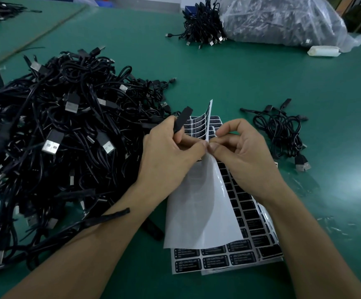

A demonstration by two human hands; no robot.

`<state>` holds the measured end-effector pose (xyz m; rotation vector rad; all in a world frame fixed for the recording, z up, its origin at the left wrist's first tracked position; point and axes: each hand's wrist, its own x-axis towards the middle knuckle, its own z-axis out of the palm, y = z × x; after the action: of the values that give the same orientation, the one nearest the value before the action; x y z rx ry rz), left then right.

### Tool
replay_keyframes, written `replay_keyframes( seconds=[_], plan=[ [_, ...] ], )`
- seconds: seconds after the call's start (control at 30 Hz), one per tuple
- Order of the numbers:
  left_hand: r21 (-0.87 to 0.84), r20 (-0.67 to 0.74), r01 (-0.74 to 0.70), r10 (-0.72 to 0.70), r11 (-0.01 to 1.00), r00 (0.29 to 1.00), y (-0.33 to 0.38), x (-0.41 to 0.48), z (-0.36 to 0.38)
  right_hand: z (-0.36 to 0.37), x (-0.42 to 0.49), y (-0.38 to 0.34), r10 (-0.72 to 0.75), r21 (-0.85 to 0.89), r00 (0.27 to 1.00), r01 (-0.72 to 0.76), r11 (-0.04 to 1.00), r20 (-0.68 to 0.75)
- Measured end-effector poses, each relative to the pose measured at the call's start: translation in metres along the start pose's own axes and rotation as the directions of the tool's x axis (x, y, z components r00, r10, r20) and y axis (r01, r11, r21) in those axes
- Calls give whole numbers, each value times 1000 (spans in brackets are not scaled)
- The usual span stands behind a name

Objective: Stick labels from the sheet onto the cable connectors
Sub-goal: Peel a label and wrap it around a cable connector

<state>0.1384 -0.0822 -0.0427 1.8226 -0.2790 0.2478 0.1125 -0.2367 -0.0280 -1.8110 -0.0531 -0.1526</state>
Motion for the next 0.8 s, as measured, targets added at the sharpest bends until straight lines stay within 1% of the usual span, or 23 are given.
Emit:
replay_keyframes(
  seconds=[0.17,0.27,0.33,0.4,0.47,0.5,0.53,0.6,0.67,0.73,0.8],
  plan=[
    [-15,-39,32,-33,999,999,-1,1,0,-1,-1,-2,32,-32,997,-34,999,-74],
    [-52,-82,67,-71,996,994,-2,1,-1,-6,1,0,74,-101,983,-92,991,-170],
    [-74,-99,86,-93,994,991,-2,0,-2,-12,2,2,75,-204,972,-122,971,-223],
    [-89,-98,93,-102,992,990,-1,1,-2,-17,1,5,88,-344,972,-160,925,-217],
    [-90,-86,95,-102,991,991,0,0,-3,-19,-1,7,99,-490,976,-182,852,-192],
    [-92,-81,96,-103,991,991,1,0,-2,-18,-2,7,69,-550,979,-165,819,-190],
    [-93,-80,96,-104,991,991,1,0,-2,-16,-3,7,8,-586,980,-126,801,-199],
    [-89,-89,92,-100,992,991,1,0,-2,-10,-5,2,-164,-594,964,7,804,-211],
    [-73,-98,86,-93,994,991,2,0,-2,0,-6,-3,-299,-607,941,144,781,-161],
    [-60,-96,85,-90,995,991,2,0,-1,9,-7,-3,-367,-631,924,224,743,-105],
    [-49,-92,88,-92,995,991,1,0,-1,15,-8,-1,-383,-631,920,246,736,-88]
  ],
)
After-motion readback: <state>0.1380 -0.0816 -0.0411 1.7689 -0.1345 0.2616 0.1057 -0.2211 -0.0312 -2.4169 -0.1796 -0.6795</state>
